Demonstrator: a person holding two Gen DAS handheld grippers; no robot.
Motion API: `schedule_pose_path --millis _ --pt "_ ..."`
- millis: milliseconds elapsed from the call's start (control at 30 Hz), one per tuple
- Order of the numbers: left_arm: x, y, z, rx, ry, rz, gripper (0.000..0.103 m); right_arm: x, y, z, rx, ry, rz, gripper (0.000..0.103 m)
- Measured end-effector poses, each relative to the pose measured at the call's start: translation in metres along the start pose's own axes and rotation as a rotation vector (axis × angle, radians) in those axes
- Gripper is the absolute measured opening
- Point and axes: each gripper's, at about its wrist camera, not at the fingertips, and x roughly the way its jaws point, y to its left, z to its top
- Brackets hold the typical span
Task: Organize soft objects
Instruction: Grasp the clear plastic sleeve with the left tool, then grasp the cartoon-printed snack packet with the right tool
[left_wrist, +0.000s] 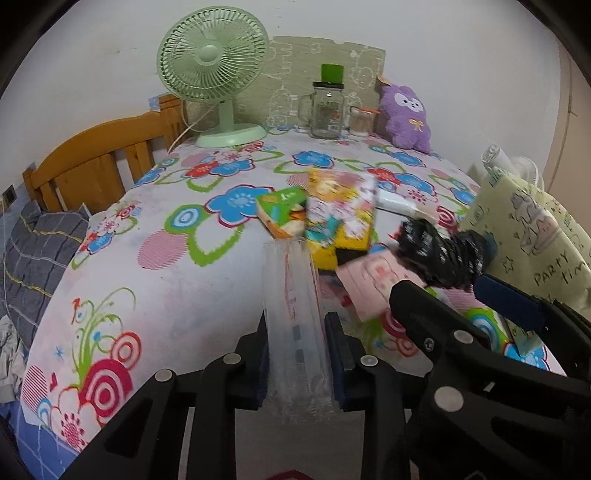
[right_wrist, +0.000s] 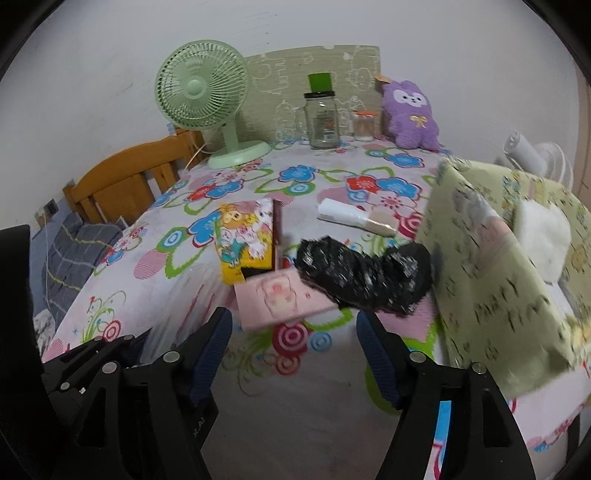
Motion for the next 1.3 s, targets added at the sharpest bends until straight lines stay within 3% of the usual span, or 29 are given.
schedule_pose_path --millis 333,867,1233,1300 --pt "0.010 0.018 0.014 -0.030 -0.004 0.022 0.026 0.021 -0.001 0.016 0.020 0.033 -0.011 0.075" --pt "0.028 0.032 0.041 -0.022 -0.004 -0.002 0.026 0.047 0.025 0.054 -0.015 0.013 0.007 0.075" --pt "0.042 0.034 0.048 -0.038 0.015 -0.009 0.026 0.085 0.026 0.060 -0.011 0.102 0.036 0.075" --pt "0.043 0.034 0.048 -0.033 0.021 -0.003 0.026 0.087 0.028 0.058 -0.019 0.112 0.037 0.058"
